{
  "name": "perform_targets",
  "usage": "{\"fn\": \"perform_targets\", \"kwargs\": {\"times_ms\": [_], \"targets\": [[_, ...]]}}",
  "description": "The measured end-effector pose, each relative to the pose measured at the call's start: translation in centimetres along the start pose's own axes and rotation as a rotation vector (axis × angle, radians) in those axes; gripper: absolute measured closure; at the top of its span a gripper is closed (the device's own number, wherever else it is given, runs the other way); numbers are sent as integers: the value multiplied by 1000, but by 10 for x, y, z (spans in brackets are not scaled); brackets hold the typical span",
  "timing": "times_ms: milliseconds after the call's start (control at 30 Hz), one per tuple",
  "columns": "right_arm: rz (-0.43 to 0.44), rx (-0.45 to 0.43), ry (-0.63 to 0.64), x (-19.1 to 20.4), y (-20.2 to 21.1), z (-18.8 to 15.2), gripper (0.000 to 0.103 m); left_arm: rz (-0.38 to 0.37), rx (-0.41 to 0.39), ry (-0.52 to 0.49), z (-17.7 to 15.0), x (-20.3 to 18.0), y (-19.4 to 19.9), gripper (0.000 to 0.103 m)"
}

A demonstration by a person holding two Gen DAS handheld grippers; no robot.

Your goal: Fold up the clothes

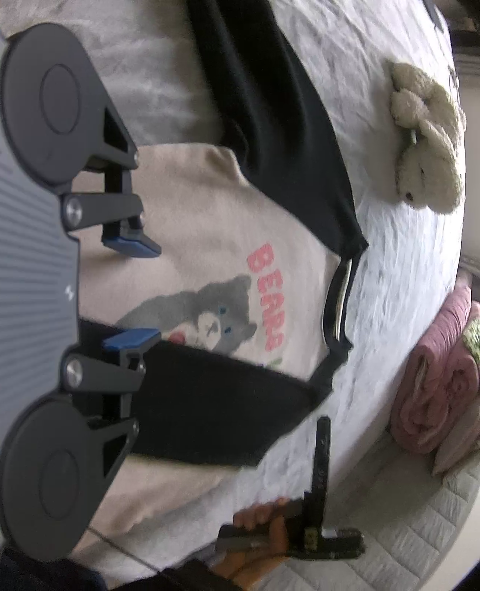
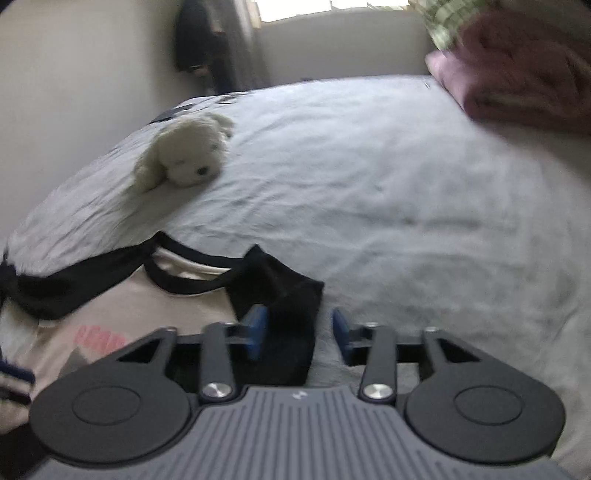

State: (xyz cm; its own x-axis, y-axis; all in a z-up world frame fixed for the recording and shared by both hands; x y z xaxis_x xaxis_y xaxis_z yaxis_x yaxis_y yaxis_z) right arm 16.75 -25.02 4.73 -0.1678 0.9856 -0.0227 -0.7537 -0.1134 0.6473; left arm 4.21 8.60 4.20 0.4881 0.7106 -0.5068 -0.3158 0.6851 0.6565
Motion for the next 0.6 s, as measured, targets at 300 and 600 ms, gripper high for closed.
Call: {"fn": "perform_targets", "kwargs": {"times_ms": [300, 600], "targets": [[15, 15, 108, 25, 7, -14, 57, -43, 52, -64, -33, -17, 16, 62], [-92, 54, 164, 54, -26, -2, 60, -1, 148, -199, -57, -37, 3, 96]]}}
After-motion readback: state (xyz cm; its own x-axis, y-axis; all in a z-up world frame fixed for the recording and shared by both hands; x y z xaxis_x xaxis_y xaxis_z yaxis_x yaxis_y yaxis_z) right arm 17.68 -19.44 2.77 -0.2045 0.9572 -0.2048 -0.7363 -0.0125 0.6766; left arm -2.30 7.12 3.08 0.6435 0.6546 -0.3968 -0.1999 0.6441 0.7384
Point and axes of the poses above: each gripper's, at about its wrist camera, not at the fingertips, and y roughly against the way its jaws point, x to its left, z to its top, the point moved 2 cm from there along -y, roughly the way its jaws point, and after that the axes turned 15 degrees about -z, right-handed, at the moved point
